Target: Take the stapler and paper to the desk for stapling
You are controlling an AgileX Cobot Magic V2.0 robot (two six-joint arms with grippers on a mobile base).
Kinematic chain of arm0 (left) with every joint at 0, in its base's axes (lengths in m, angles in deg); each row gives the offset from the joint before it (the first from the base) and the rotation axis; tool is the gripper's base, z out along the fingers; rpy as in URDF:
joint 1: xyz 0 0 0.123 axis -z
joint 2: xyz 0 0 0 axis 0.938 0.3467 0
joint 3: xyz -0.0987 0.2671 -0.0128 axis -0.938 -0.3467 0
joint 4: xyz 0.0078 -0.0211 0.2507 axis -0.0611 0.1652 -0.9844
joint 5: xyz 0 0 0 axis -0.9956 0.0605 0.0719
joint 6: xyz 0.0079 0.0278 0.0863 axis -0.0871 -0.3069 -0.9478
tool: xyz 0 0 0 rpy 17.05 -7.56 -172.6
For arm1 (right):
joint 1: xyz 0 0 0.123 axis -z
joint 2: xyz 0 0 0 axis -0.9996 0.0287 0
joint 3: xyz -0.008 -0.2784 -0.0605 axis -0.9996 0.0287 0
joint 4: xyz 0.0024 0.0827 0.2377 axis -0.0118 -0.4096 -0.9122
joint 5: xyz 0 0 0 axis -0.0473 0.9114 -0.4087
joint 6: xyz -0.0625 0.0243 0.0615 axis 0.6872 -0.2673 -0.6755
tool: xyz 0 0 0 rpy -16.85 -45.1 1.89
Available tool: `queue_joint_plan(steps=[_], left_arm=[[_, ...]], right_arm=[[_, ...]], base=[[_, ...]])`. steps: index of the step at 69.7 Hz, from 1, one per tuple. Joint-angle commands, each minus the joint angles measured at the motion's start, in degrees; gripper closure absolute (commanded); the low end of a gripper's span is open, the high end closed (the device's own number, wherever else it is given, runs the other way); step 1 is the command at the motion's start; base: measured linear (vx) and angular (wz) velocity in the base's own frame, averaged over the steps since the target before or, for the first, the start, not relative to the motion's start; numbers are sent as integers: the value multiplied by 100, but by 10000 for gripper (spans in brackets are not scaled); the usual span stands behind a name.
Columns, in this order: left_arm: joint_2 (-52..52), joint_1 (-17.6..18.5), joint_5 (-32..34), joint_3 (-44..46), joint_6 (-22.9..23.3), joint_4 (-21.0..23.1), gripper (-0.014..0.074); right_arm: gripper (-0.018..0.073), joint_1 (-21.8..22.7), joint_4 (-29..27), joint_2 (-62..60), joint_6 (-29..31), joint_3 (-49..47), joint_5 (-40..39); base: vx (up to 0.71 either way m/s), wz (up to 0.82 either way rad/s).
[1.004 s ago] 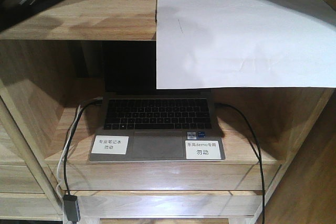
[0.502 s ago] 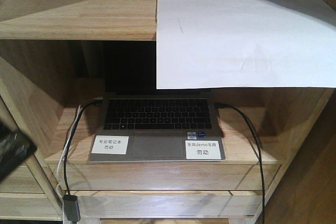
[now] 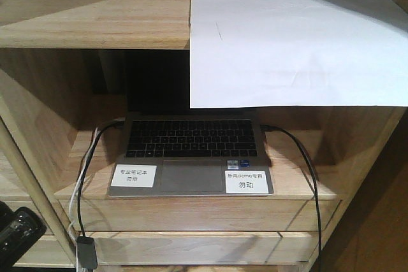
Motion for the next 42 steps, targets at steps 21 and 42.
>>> queue_joint_plan(steps=[21,42], left_arm=[[53,32,605,160,13,153,603],[53,32,605,160,13,153,603]], right_arm=[[568,40,69,-80,12,20,-436],[568,40,69,-80,12,20,-436]], base=[[0,0],[0,0]])
